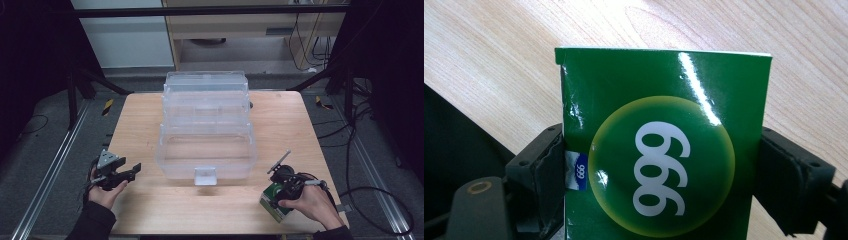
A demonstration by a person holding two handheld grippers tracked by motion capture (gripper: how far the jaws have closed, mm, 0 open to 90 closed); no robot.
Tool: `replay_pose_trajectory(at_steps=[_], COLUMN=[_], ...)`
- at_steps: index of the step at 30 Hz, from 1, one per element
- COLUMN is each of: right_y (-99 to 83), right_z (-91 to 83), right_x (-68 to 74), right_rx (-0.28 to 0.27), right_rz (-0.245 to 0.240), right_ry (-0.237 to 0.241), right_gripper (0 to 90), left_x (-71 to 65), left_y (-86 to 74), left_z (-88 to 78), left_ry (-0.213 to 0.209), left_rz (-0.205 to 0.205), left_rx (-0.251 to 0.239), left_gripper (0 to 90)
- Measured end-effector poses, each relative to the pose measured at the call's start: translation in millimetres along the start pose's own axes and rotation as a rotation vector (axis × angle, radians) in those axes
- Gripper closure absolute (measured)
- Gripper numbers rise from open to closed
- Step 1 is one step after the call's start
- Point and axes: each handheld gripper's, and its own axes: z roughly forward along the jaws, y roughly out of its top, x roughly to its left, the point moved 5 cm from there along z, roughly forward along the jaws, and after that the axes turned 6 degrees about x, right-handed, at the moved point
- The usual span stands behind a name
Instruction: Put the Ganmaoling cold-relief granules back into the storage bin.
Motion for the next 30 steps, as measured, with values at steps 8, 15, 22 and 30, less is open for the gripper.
replay_pose_trajectory(at_steps=[8,15,22,30], right_y=[-1.3,-1.5,0.0,3.4], right_z=[-7.7,-21.0,-34.3,-53.6], right_x=[-1.4,-5.3,-8.8,-13.9], right_rx=[-0.032,-0.068,-0.111,-0.177], right_rz=[0.000,0.002,0.018,0.025], right_ry=[0.000,-0.021,-0.044,-0.066], right_gripper=[17.8,17.8,17.8,17.7], left_x=[-0.4,-0.5,-0.6,-0.9], left_y=[-0.1,-0.2,-0.3,-0.5], left_z=[0.0,0.3,0.5,0.7], left_ry=[-0.001,0.000,0.000,0.000], left_rz=[0.003,0.005,0.005,0.004], left_rx=[0.002,0.006,0.007,0.009], left_gripper=[31.8,31.8,31.8,31.8])
